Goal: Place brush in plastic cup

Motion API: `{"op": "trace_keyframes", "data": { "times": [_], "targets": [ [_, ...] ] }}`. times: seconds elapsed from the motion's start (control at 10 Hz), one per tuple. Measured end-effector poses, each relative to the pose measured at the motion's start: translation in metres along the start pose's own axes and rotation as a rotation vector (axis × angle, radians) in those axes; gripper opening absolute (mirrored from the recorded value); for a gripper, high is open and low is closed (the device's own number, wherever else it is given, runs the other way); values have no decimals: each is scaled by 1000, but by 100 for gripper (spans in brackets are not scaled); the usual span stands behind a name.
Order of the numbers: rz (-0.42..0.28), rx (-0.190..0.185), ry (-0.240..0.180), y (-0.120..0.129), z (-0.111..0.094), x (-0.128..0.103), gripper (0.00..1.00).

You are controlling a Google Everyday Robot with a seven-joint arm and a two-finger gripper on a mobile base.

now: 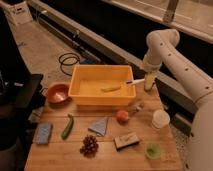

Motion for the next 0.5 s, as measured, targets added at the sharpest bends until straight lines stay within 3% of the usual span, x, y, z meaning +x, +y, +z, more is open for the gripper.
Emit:
{"op": "trace_keyframes", "data": {
  "times": [0.1,0.5],
  "targets": [
    [-17,-4,-21,-3,6,-7,80],
    [-15,1,-22,-3,6,-6,80]
  ]
}}
